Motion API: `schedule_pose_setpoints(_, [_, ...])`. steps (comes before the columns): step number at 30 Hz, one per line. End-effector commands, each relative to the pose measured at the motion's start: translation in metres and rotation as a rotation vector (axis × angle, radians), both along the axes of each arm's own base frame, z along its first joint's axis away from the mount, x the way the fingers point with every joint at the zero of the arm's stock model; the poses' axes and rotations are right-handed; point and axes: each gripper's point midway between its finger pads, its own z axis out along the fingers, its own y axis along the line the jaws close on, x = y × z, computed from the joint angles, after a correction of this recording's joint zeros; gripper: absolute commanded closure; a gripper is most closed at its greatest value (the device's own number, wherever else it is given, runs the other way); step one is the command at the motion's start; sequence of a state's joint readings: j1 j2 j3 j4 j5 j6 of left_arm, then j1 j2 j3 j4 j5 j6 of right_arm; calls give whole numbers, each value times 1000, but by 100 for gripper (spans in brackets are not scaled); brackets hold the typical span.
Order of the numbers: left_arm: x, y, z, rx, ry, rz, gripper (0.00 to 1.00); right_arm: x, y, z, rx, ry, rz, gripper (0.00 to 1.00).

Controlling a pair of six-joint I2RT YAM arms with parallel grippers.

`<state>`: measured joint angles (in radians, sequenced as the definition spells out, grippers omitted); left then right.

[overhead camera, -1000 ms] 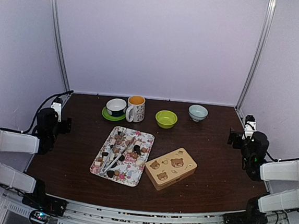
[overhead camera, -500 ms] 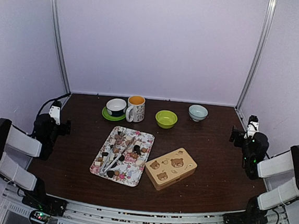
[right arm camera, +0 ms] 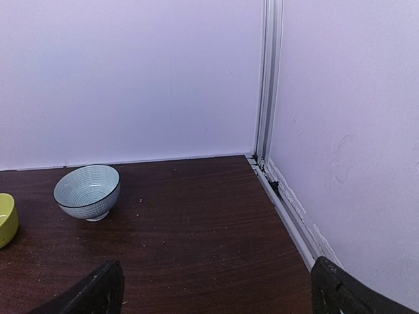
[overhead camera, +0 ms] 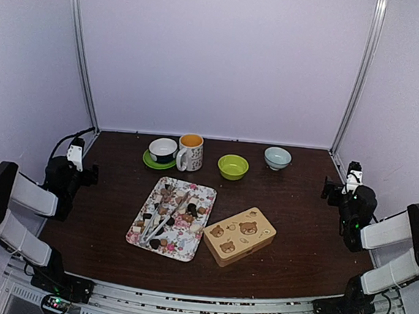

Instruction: Pack the chocolate

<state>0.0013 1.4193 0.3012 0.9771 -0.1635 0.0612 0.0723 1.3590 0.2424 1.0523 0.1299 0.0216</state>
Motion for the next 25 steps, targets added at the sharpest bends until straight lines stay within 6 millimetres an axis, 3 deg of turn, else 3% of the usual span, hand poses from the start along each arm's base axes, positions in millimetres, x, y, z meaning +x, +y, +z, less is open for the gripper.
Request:
schedule_pose_setpoints(1, [6, 0, 19, -10, -71, -7, 2, 3, 1, 11, -6, -35, 9, 0])
schedule_pose_setpoints(25, [7, 0, 19, -12, -70, -8, 2, 3, 1, 11, -6, -37, 9, 0])
